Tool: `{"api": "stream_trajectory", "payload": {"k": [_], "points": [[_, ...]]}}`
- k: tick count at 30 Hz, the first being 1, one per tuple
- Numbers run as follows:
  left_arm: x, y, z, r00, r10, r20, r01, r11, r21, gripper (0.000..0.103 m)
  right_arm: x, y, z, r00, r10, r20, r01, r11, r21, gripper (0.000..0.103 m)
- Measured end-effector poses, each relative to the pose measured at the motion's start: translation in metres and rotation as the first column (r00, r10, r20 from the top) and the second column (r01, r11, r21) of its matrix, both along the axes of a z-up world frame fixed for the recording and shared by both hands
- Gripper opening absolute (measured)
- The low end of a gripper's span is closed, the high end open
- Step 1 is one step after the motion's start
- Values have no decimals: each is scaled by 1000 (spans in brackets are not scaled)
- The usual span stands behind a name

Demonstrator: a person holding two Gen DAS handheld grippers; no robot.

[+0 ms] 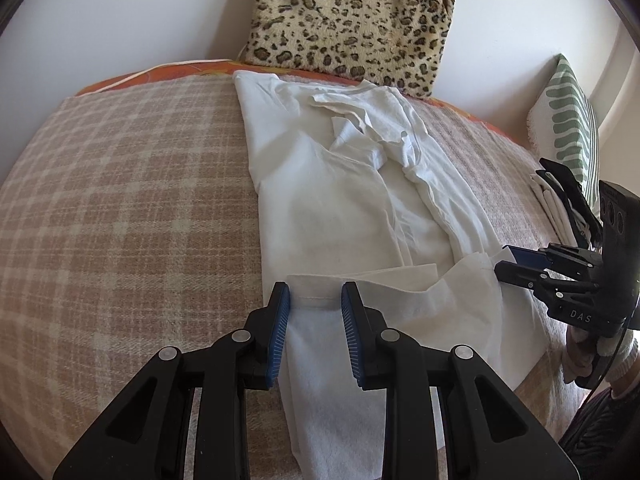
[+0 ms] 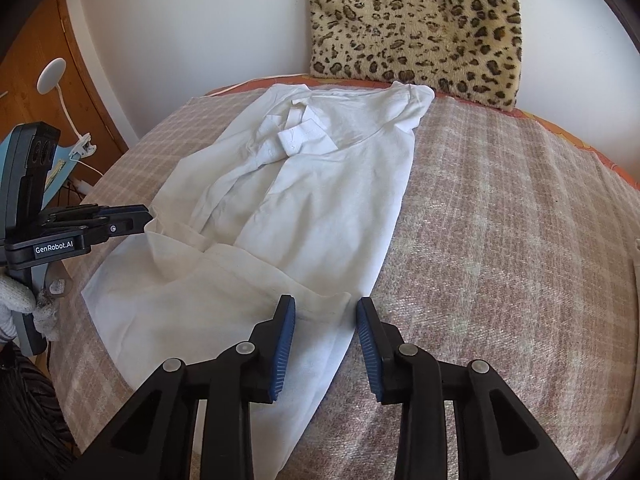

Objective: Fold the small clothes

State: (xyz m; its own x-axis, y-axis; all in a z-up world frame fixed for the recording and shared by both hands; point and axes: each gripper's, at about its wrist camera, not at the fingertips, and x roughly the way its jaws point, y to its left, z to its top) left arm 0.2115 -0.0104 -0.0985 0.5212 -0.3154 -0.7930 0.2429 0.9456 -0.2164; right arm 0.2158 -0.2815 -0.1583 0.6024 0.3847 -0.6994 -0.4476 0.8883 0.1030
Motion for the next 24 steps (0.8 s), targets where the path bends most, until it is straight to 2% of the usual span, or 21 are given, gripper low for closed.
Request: {"api": "stream_trajectory", "payload": {"k": [2, 4, 5, 7, 10, 15, 18, 20, 22, 24], "points": [[0, -1, -2, 1000, -7, 2, 7, 1000, 6, 25, 0, -1, 0, 1000, -3, -1, 3, 1000, 3, 33], [-1, -1, -4, 1000, -15, 5, 15, 1000, 3, 25, 0, 0, 0, 1000, -6, 5, 6, 1000, -1, 26], [-2, -1, -4, 1000, -15, 10, 15, 1000, 1, 20, -1, 0, 0, 1000, -9, 14, 9, 1000, -2, 24], [-2, 2, -3, 1000, -7, 10, 7, 1000, -11, 6, -2, 2, 1, 1000, -8, 23, 8, 1000, -7, 12], [-4, 8, 0, 1000, 17, 21, -16, 999, -38, 4, -5, 5, 5, 998, -17, 52, 19, 1000, -24, 5], [-9, 10, 5, 997, 43, 62, -43, 999, 7, 4, -10, 7, 13, 994, -26, 104, 32, 998, -53, 3], [-10, 8, 4, 996, 49, 71, -52, 998, 40, 6, -6, 7, 11, 995, -46, 92, 53, 996, -78, 4], [-8, 9, 6, 997, 54, 57, -57, 997, 47, 7, -1, 4, 7, 994, -72, 76, 79, 992, -100, 9], [-10, 10, 13, 994, 65, 87, -71, 995, 71, 9, -2, 1, 8, 992, -91, 86, 100, 990, -104, 22], [-13, 12, 22, 990, 74, 117, -86, 992, 96, 11, -7, 0, 15, 991, -76, 109, 86, 992, -91, 25]]}}
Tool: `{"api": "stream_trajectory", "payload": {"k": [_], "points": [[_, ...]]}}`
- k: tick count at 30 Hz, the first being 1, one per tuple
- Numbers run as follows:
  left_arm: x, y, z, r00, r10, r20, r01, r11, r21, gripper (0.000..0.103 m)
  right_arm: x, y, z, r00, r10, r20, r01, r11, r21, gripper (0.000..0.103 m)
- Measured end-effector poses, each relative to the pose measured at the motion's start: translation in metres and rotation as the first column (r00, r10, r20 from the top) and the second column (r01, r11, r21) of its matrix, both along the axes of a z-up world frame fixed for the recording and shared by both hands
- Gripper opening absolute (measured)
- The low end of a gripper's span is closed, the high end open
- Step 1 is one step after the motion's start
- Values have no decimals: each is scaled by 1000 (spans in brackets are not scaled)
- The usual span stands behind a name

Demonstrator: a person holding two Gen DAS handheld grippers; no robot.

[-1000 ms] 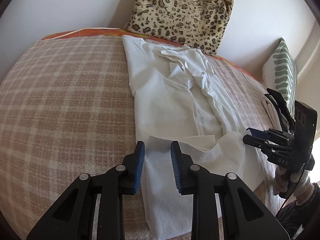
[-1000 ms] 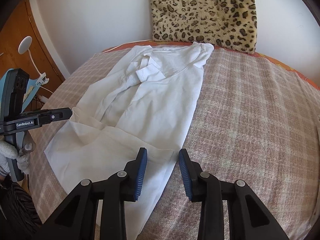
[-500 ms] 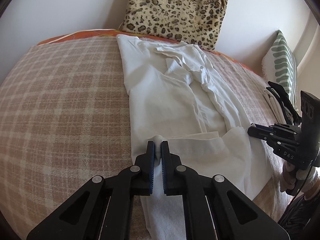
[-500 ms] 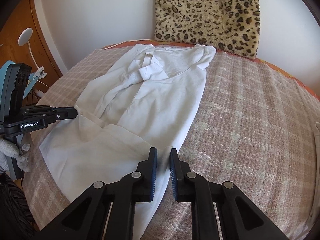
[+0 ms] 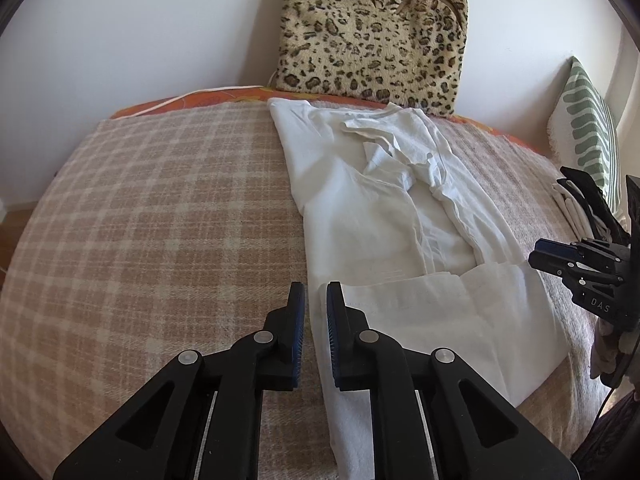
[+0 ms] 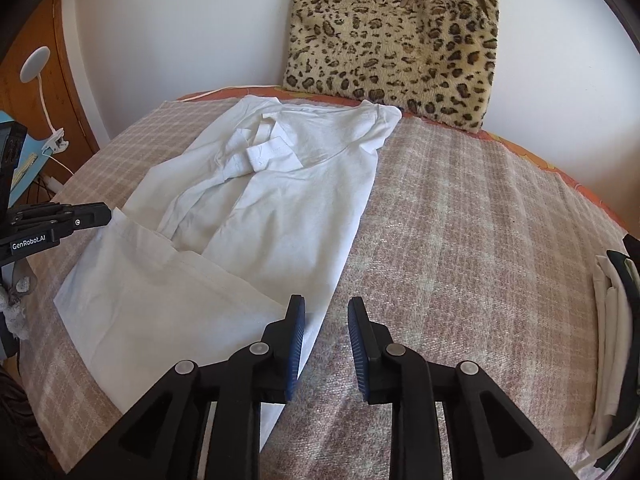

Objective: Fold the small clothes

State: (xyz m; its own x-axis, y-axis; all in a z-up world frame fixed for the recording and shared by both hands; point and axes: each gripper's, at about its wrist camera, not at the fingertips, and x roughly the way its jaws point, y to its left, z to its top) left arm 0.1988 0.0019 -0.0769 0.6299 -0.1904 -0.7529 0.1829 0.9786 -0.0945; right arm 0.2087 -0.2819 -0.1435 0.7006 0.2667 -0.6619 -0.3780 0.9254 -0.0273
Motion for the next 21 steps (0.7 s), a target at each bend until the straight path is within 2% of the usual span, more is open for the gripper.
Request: {"api": "stream_trajectory", "payload": {"k": [4, 7, 9, 12, 13, 14, 16, 21], "points": [[2, 9, 13, 1000, -6, 21, 7, 999, -48, 13, -6, -1, 10, 999, 21, 36, -22, 999, 24, 38], [7, 14, 14, 1000, -9, 0, 9, 994, -106, 13, 1, -4, 12, 999, 35, 12, -36, 996, 87, 39], [15, 15, 14, 1000, -16, -24, 12, 989, -145, 13, 6, -5, 13, 999, 25, 27, -28, 994, 106, 40], [29, 15, 19, 999, -28, -29, 23, 986, -166, 13, 25, -6, 16, 1000, 29, -11, -28, 991, 135, 42], [37, 17, 21, 999, -34, -30, 28, 984, -176, 18, 33, -9, 17, 1000, 18, -20, -15, 989, 144, 42], [45, 20, 22, 999, -36, -36, 28, 982, -188, 37, 41, -11, 19, 1000, 0, -19, 3, 988, 155, 42], [62, 28, 24, 999, -28, -30, 21, 977, -214, 54, 64, -23, 23, 999, -1, -45, 10, 981, 193, 42], [114, 44, 20, 999, -25, -43, 14, 970, -244, 54, 116, -49, 26, 996, -4, -85, 29, 953, 301, 45]]}}
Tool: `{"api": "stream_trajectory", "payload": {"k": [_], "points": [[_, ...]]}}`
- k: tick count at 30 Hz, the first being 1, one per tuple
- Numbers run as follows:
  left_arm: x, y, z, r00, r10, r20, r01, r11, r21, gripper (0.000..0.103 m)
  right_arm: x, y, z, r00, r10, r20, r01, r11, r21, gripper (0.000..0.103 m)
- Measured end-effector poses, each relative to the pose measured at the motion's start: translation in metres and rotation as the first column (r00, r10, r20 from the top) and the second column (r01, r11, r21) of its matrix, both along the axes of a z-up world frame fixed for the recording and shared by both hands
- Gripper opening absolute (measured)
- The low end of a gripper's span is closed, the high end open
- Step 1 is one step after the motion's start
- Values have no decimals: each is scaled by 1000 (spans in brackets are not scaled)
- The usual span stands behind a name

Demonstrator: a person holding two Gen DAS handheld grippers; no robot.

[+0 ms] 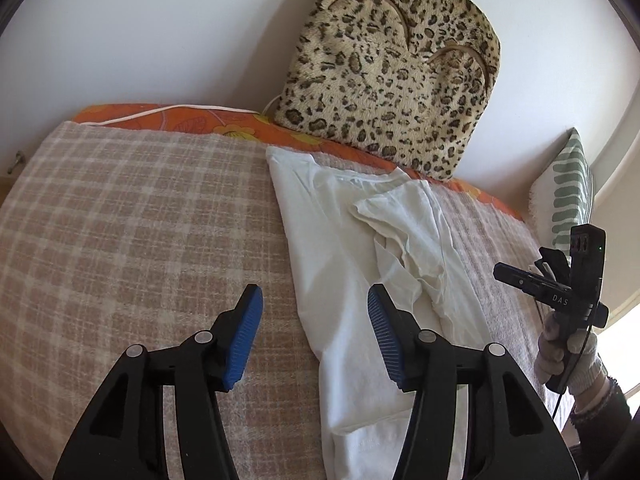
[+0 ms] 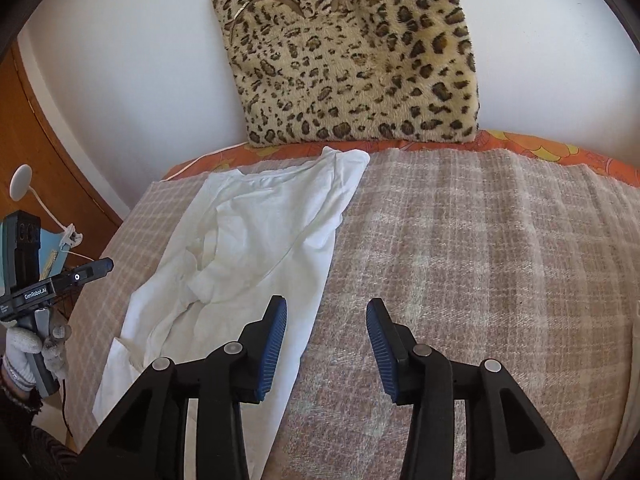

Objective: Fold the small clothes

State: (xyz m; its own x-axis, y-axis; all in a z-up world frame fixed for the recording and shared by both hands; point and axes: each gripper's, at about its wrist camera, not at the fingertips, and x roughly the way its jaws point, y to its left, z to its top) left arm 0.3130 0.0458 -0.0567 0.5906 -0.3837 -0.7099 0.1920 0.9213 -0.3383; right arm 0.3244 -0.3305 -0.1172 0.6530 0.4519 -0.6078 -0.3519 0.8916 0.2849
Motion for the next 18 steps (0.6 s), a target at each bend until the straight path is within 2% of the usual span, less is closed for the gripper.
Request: {"api": "stream_trajectory", "payload": {"k": [5, 11, 15, 17, 18], "points": [[50, 5, -15, 999, -10, -52, 8, 999, -49, 54, 45, -6, 0, 999, 28, -36, -25, 997, 78, 45], [99, 16, -30, 996, 26, -91, -40, 987, -154, 54, 97, -14, -1, 996, 21, -85, -5, 983, 184, 45], [124, 18, -39, 995, 26, -91, -42, 985, -170, 54, 130, -13, -2, 994, 53, -98, -26, 965, 263, 45], [134, 18, -45, 994, 37, -99, -53, 985, -165, 54, 142, -7, -7, 991, 75, -110, -42, 962, 271, 44], [140, 18, -49, 994, 41, -103, -58, 983, -172, 54, 147, -2, -9, 990, 83, -115, -50, 964, 262, 34]]}}
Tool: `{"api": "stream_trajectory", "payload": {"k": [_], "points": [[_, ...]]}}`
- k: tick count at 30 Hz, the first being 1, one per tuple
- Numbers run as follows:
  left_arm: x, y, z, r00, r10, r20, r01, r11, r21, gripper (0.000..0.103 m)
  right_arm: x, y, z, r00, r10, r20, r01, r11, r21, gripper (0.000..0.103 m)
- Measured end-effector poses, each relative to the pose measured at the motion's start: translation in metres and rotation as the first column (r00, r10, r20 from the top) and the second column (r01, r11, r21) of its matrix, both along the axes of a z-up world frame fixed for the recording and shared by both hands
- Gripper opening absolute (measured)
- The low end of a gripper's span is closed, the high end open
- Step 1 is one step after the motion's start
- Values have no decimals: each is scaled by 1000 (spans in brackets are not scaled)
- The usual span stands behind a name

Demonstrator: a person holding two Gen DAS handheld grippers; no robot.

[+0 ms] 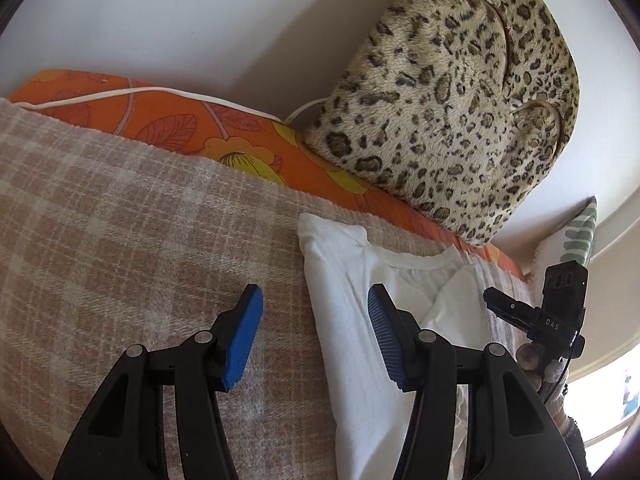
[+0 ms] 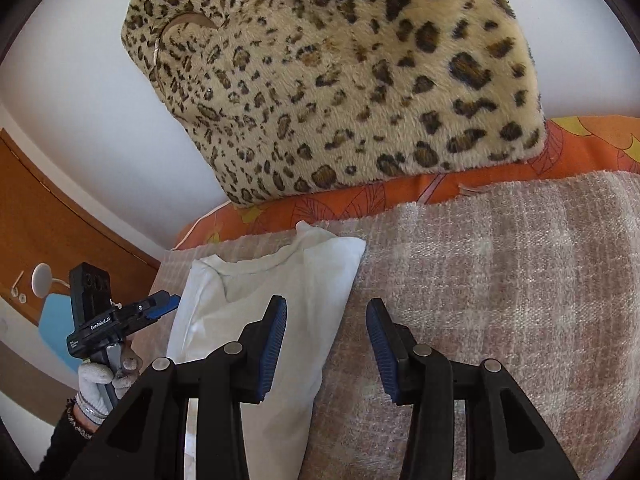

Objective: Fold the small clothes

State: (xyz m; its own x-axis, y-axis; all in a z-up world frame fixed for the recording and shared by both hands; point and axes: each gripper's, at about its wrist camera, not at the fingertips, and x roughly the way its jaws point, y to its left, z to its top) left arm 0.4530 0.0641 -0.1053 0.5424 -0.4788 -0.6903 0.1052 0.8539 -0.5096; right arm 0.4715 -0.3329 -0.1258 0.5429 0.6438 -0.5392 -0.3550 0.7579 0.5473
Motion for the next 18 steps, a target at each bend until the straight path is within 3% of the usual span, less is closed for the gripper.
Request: {"api": "stream_trajectory", "payload": {"k": [1, 3, 6, 8, 10, 11, 12, 18], "points": [[3, 0, 0, 1000, 5, 14, -5, 1000, -10, 54, 2, 5, -1, 1000, 15, 1, -15, 1000, -12, 18], [9, -2, 0, 1000, 6, 28, -6, 1000, 8, 50, 4, 19, 1, 999, 30, 22, -28, 995, -96, 4], [15, -4, 0, 999, 9, 43, -10, 999, 32, 40, 11, 33, 13, 995, -9, 98, 34, 965, -260, 2], [17, -3, -1, 999, -2, 44, 1, 1000, 11, 40, 19, 33, 18, 996, -8, 91, 31, 967, -254, 2], [17, -1, -1, 999, 1, 45, -1, 1000, -11, 40, 24, 30, 21, 997, -10, 80, 29, 970, -240, 15], [18, 1, -1, 999, -1, 44, 3, 1000, -30, 40, 24, 24, 22, 998, -16, 66, 30, 975, -222, 26], [18, 2, -2, 999, -5, 43, 7, 999, -44, 40, 25, 17, 22, 998, -26, 56, 36, 982, -186, 45], [23, 0, -4, 1000, -8, 25, 9, 997, -76, 42, 31, -9, 11, 999, -28, -15, 28, 999, -41, 47]]}}
